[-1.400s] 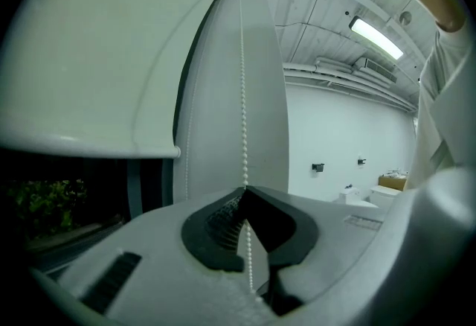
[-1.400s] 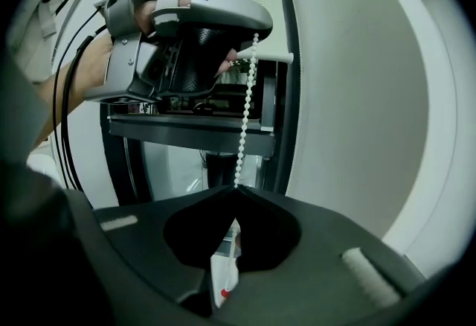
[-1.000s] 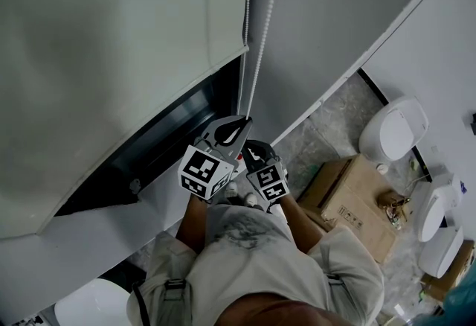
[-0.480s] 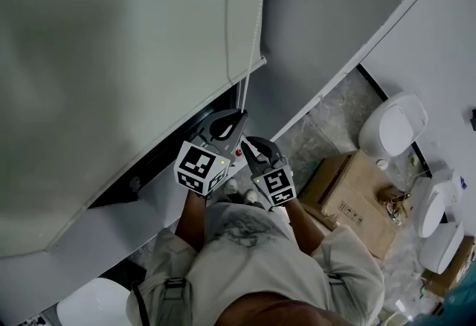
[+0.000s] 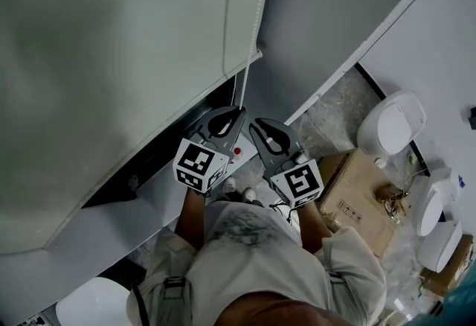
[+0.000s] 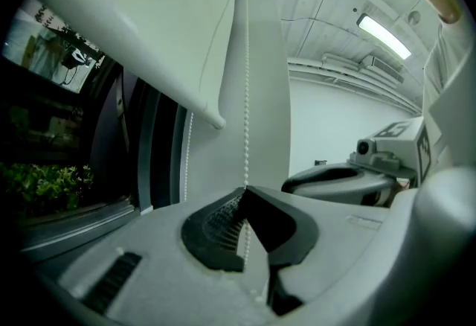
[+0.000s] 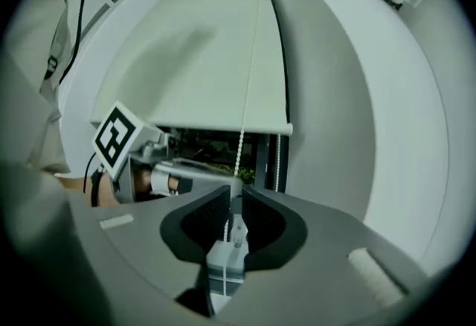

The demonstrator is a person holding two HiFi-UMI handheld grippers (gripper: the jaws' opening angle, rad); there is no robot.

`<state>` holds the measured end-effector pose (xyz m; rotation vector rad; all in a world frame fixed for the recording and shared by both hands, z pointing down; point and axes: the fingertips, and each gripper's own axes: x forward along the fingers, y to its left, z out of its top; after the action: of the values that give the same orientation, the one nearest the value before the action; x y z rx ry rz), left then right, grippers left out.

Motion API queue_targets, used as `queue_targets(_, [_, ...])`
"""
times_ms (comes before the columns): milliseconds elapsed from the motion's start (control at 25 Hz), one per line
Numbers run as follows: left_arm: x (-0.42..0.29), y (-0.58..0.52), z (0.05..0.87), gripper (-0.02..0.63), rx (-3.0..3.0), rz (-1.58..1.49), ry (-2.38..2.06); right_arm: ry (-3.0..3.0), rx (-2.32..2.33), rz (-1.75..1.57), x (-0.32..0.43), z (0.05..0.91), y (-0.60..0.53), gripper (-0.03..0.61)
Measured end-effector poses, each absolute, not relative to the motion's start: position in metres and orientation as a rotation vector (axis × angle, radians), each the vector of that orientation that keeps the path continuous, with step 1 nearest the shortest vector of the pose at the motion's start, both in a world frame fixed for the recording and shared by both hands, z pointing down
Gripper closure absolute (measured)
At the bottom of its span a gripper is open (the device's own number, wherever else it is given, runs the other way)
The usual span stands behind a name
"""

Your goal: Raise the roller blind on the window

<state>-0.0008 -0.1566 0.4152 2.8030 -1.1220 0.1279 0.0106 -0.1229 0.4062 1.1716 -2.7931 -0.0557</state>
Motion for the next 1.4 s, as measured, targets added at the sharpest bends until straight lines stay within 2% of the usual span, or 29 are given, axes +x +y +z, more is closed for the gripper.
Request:
queue_targets(480, [0.005, -0.156, 0.415, 0.601, 2.807, 0.125, -1.106, -2.898, 1.193, -0.193, 0.001, 0.309, -0.141, 0.512])
queue_targets(960, [0.007, -0.155, 0.415, 0.601, 2.809, 0.121, -1.106, -2.92, 1.194, -0.321, -0.01, 0.258, -0.165, 0.486])
queue_targets(1000, [0.007, -0.154, 0.415, 0.601, 2.81, 0.119, -1.105, -2.923, 1.199, -0.329, -0.01, 0.255, -0.166, 0.488])
queue_targets(1080, [0.008, -0.153, 0.414, 0.601, 2.811, 0.115, -1.102, -2.927, 1.208, -0.344, -0.01, 0.251, -0.166, 0.54])
queue_targets(1160, [0.008, -0.153, 0.414, 0.601, 2.814, 0.111, -1.1, -2.936, 1.205, -0.355, -0.012, 0.25, -0.163, 0.565])
queue_targets(1400, [0.009, -0.152, 0.418, 0.601, 2.805, 0.11, -1.093, -2.925, 1.234, -0.388, -0.012, 0.256, -0.157, 0.568])
